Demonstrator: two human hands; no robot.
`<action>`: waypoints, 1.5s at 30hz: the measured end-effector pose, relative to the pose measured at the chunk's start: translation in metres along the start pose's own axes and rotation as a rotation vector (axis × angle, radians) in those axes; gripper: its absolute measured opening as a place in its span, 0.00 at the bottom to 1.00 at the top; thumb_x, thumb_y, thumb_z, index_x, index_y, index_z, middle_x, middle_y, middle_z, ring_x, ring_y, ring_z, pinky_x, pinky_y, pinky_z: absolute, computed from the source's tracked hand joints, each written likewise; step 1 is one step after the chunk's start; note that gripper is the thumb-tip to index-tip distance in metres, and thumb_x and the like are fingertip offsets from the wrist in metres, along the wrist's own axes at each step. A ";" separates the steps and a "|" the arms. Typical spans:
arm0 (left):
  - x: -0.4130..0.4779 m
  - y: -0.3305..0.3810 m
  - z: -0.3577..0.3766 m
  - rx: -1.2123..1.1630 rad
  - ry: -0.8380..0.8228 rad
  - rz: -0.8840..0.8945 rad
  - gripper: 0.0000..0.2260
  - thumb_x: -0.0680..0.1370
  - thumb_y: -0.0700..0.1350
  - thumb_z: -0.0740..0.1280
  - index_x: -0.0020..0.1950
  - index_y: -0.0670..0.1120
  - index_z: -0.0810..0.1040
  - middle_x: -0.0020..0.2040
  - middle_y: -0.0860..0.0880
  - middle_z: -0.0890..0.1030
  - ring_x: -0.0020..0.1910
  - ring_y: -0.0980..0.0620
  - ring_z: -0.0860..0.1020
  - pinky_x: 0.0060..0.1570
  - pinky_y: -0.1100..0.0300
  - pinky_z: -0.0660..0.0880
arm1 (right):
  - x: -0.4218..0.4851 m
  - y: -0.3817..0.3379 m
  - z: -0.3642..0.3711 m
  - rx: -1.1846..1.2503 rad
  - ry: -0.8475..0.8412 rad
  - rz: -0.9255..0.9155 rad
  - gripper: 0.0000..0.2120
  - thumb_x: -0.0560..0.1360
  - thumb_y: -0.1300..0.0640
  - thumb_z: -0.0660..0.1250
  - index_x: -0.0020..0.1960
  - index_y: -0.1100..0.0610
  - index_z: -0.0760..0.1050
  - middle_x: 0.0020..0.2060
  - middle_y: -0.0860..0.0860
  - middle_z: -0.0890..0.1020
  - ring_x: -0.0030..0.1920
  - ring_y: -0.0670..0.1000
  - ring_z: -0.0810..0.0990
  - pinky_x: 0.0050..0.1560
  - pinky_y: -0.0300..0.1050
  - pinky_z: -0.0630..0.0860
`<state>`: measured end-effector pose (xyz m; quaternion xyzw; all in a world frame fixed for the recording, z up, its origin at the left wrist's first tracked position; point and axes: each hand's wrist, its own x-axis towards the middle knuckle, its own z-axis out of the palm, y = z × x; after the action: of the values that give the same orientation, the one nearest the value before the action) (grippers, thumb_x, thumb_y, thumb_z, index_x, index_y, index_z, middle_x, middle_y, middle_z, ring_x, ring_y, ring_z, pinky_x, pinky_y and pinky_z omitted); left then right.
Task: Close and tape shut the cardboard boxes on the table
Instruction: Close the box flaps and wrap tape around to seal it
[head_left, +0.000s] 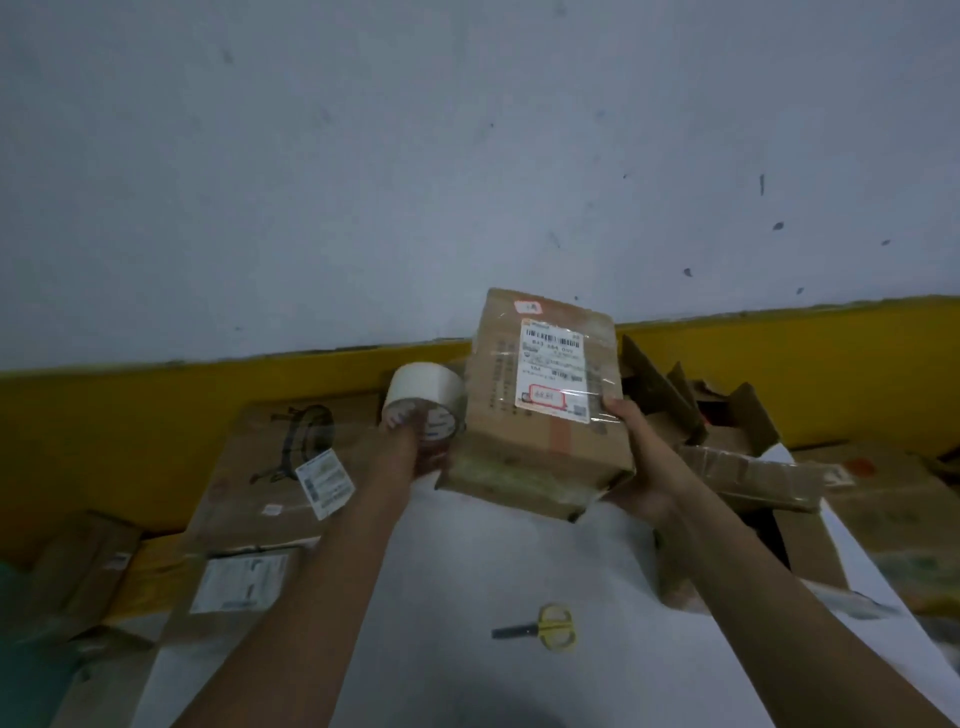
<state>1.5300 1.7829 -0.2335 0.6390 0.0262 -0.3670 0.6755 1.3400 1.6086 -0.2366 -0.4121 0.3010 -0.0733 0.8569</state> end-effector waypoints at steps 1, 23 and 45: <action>-0.004 -0.003 0.004 -0.163 -0.166 -0.141 0.27 0.77 0.56 0.70 0.71 0.43 0.71 0.64 0.46 0.79 0.64 0.41 0.77 0.44 0.53 0.82 | 0.000 0.001 0.001 0.070 0.003 0.006 0.23 0.77 0.39 0.60 0.67 0.48 0.74 0.61 0.55 0.82 0.63 0.59 0.77 0.61 0.62 0.74; -0.016 0.008 0.035 0.584 0.100 0.386 0.23 0.83 0.60 0.52 0.66 0.47 0.74 0.55 0.48 0.76 0.53 0.50 0.73 0.51 0.57 0.66 | 0.020 -0.018 0.045 -0.512 0.107 0.096 0.39 0.70 0.31 0.66 0.74 0.49 0.64 0.63 0.55 0.75 0.64 0.60 0.73 0.64 0.65 0.72; 0.087 -0.176 0.039 0.793 0.330 0.234 0.15 0.83 0.44 0.59 0.65 0.36 0.68 0.63 0.36 0.71 0.55 0.38 0.76 0.48 0.52 0.73 | 0.152 0.134 -0.037 -0.840 0.373 0.020 0.23 0.84 0.44 0.50 0.70 0.58 0.69 0.62 0.57 0.77 0.61 0.58 0.76 0.58 0.46 0.71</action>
<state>1.4834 1.7236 -0.4192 0.8974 -0.0817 -0.1626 0.4020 1.4255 1.6142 -0.4238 -0.7006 0.4577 -0.0098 0.5474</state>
